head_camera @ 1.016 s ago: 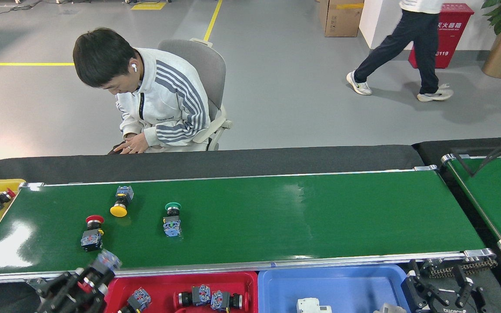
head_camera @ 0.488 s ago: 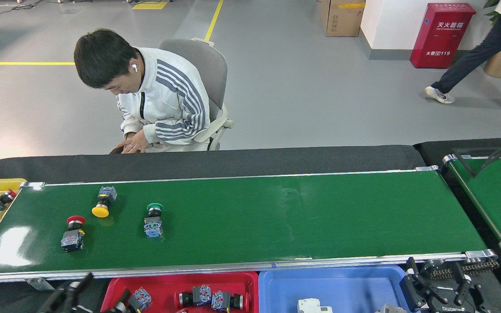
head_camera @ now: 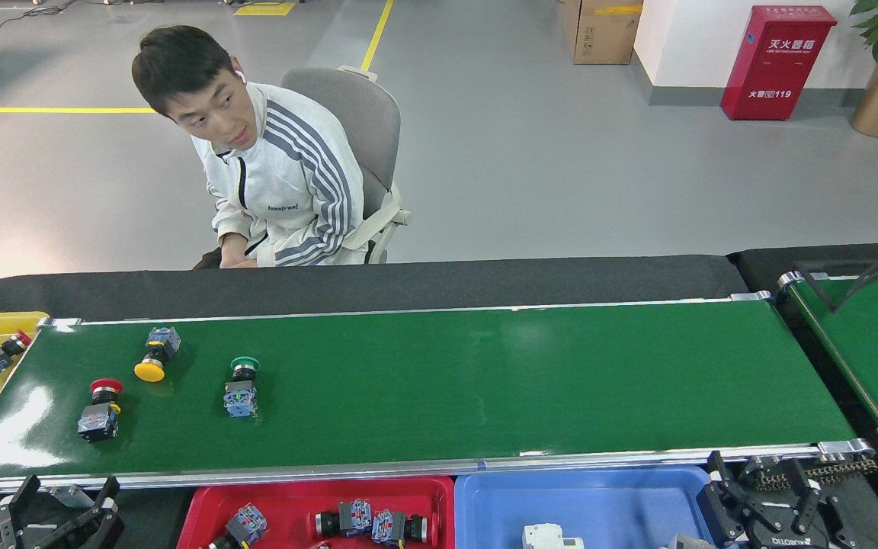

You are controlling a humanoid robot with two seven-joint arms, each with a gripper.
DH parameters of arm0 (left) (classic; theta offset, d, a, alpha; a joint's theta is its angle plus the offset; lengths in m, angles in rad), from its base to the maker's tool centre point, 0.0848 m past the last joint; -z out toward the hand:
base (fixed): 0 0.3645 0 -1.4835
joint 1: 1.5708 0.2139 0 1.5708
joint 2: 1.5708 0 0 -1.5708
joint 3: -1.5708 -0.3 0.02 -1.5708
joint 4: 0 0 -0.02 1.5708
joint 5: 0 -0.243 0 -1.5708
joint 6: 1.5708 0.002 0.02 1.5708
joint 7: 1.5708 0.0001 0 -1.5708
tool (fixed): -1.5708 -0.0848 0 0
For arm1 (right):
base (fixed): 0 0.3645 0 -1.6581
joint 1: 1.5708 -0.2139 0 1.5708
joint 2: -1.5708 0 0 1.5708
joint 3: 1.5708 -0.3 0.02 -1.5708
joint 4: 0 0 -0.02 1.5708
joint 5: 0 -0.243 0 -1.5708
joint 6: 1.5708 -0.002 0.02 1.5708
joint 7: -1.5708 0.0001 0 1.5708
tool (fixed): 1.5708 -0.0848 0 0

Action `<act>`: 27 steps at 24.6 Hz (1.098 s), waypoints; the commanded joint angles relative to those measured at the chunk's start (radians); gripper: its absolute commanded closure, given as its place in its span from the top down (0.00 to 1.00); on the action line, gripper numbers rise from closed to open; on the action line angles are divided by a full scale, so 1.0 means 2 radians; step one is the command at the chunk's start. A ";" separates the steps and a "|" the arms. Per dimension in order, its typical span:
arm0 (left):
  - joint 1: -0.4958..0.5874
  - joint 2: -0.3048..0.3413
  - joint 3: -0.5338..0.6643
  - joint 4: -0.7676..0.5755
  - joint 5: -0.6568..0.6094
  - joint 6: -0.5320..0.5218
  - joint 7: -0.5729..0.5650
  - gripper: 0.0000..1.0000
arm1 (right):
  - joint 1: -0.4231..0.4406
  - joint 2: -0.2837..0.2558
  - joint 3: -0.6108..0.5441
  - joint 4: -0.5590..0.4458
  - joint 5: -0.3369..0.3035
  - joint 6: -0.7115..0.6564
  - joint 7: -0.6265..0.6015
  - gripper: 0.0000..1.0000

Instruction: Pick switch part from conveyor to tray

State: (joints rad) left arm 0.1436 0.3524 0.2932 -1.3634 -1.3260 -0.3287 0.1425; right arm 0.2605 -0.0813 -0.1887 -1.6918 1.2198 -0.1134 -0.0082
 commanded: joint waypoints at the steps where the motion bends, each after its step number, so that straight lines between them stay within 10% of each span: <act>1: -0.029 0.006 0.007 0.020 0.001 -0.001 -0.023 1.00 | -0.001 -0.003 -0.002 -0.008 -0.002 -0.011 -0.006 1.00; 16: -0.197 0.052 -0.009 0.251 -0.004 0.008 -0.045 0.95 | 0.004 -0.002 0.000 -0.007 -0.002 -0.026 -0.006 1.00; 21: -0.197 0.045 -0.020 0.261 -0.003 0.002 -0.041 0.25 | 0.003 -0.002 0.000 -0.007 -0.001 -0.026 -0.006 1.00; 27: -0.185 0.045 -0.044 0.246 0.000 -0.047 0.005 0.05 | 0.004 -0.002 -0.001 -0.007 -0.002 -0.025 -0.006 1.00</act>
State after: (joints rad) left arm -0.2217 0.4359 0.2066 -0.8504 -1.3282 -0.3780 0.1175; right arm 0.2727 -0.0813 -0.1865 -1.6920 1.2195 -0.1620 -0.0118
